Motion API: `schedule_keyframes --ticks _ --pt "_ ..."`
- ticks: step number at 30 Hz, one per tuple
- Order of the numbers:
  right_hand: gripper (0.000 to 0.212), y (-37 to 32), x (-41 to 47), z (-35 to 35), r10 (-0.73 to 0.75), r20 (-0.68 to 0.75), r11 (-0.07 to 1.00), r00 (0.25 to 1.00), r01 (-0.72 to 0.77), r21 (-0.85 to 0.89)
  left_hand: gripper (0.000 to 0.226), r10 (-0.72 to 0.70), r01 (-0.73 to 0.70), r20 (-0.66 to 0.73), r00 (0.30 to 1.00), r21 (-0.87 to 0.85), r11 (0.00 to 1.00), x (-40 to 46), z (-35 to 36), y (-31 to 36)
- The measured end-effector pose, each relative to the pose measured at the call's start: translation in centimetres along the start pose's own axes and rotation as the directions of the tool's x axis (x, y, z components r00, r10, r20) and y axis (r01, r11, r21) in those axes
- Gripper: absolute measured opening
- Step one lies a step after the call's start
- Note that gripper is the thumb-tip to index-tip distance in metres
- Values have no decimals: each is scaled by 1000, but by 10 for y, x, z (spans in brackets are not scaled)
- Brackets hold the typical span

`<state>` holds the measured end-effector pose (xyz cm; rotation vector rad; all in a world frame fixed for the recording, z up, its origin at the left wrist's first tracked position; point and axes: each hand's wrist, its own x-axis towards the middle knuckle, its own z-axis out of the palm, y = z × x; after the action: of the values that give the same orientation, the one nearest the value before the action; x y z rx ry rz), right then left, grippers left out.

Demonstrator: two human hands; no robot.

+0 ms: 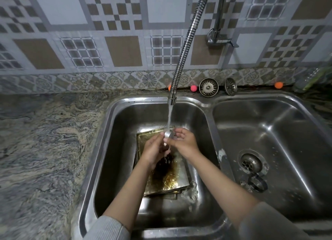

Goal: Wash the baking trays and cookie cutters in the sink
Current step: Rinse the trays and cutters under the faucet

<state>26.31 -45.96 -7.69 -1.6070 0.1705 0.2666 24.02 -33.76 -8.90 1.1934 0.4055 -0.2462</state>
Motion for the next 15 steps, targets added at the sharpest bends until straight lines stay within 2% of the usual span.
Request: schedule_keyframes --ticks 6,9,13,15 --pt "63 -1 -1 -1 -22 28 1000 999 23 -20 28 -10 9 26 1000 55 998 -2 0 3" --pt "68 -2 -2 -4 -35 49 999 998 36 -23 21 -32 31 26 999 39 999 1 2 3" --pt "73 -1 -4 -10 -49 58 999 997 50 -20 30 -6 6 50 999 -10 1000 4 2 2" --pt "72 -2 -5 -12 -49 63 999 997 50 -12 27 -10 12 50 999 -40 999 3 3 3"
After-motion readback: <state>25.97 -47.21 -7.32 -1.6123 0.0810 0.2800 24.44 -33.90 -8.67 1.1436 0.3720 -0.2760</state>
